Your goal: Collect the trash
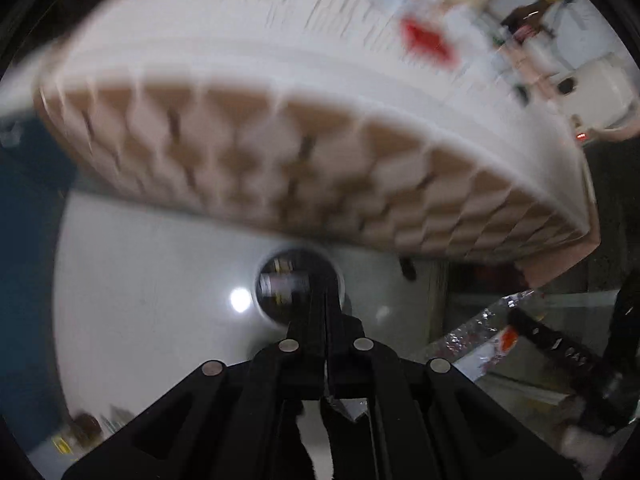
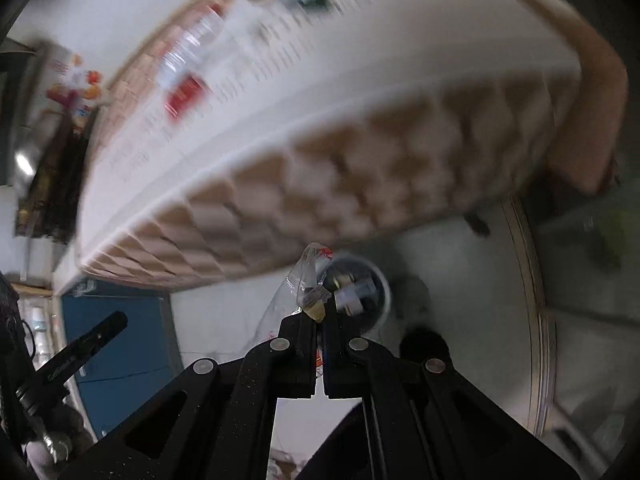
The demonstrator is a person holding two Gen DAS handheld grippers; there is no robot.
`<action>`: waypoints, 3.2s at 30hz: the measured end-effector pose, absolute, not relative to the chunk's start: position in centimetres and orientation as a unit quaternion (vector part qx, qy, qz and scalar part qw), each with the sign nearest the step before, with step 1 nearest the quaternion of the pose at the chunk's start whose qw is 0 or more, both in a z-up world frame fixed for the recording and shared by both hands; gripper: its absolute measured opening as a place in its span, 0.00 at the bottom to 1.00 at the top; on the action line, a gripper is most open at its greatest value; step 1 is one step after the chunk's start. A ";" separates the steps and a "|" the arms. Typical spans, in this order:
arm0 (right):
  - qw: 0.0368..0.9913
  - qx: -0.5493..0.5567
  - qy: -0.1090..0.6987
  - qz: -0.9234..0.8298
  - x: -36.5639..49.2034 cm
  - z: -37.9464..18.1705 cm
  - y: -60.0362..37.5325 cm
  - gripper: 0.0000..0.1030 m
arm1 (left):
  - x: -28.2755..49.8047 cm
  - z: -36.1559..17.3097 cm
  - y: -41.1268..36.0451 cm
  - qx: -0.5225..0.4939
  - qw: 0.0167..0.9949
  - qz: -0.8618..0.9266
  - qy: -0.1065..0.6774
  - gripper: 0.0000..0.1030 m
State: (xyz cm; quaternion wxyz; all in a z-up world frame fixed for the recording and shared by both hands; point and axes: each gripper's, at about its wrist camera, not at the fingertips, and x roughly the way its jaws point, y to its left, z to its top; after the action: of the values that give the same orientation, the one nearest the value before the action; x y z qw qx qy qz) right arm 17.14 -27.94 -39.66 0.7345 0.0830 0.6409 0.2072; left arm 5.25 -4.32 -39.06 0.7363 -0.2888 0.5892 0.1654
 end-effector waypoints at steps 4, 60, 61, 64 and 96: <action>0.719 0.084 0.672 0.154 14.7 -48.8 -27.4 0.01 | 5.0 -48.7 -3.2 -0.343 0.694 0.157 0.614 0.00; 0.734 -0.137 0.624 0.230 9.5 -52.6 -24.9 1.00 | 0.5 -47.9 -8.0 -0.207 0.707 0.172 0.654 0.99; 0.735 -0.138 0.622 0.232 9.2 -51.0 -25.2 1.00 | 0.3 -46.2 -8.2 -0.208 0.711 0.167 0.651 0.99; 0.744 -0.125 0.612 0.239 8.4 -44.6 -26.3 1.00 | -0.5 -40.6 -8.7 -0.214 0.726 0.150 0.636 0.99; 0.773 0.003 0.595 0.218 48.7 -33.7 -16.3 1.00 | 30.4 -34.9 0.8 -0.265 0.745 0.215 0.574 0.00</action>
State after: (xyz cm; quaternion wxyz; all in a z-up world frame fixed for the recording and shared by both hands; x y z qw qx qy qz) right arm 48.67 -16.27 -33.72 0.7735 0.0032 0.5951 0.2181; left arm 30.39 0.77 -34.91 0.7447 -0.2649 0.5736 0.2149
